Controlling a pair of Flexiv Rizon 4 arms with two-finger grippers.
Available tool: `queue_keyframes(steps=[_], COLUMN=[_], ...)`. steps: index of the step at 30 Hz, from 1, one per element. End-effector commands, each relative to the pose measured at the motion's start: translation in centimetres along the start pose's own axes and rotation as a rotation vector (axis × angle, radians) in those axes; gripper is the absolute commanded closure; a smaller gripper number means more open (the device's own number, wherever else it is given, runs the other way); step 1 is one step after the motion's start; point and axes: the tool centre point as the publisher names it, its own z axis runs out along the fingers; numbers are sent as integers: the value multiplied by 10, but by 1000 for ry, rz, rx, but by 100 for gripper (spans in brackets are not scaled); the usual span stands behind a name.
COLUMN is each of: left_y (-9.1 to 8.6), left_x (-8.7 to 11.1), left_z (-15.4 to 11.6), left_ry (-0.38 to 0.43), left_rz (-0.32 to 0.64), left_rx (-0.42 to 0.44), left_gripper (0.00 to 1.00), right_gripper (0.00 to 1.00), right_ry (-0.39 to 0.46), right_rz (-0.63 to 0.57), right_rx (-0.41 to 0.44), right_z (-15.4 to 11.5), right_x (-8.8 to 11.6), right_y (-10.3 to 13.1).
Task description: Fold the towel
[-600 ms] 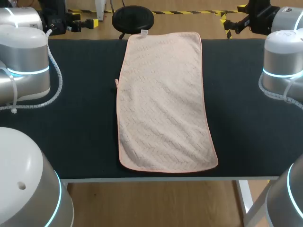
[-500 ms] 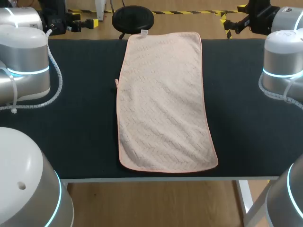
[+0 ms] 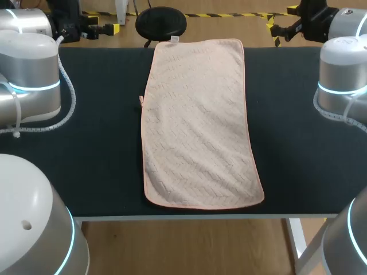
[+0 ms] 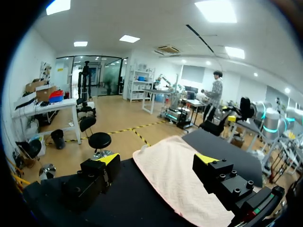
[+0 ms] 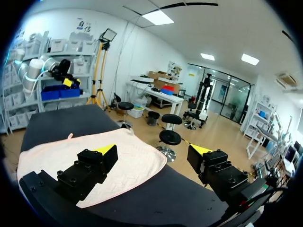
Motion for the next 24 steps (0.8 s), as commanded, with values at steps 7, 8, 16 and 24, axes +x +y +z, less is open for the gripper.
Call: queue_keyframes(steps=[7,8,16,24], left_y=[2,3,17,17], left_x=[21,24,36,36], left_z=[40,43,52,52], left_ry=[207,241,494,494], left_rz=[771,838,1093,1093], left_rx=[-620,-662,-864,-864], left_gripper=[0,0,0,0], right_gripper=[0,0,0,0], right_ry=[286,318,441,441], right_rz=[-775,-805,-826,-826], right_rx=[639,671,676,676], right_z=[34,36,41,41], right_x=[2,3,9,9], right_y=[10,11,13,13])
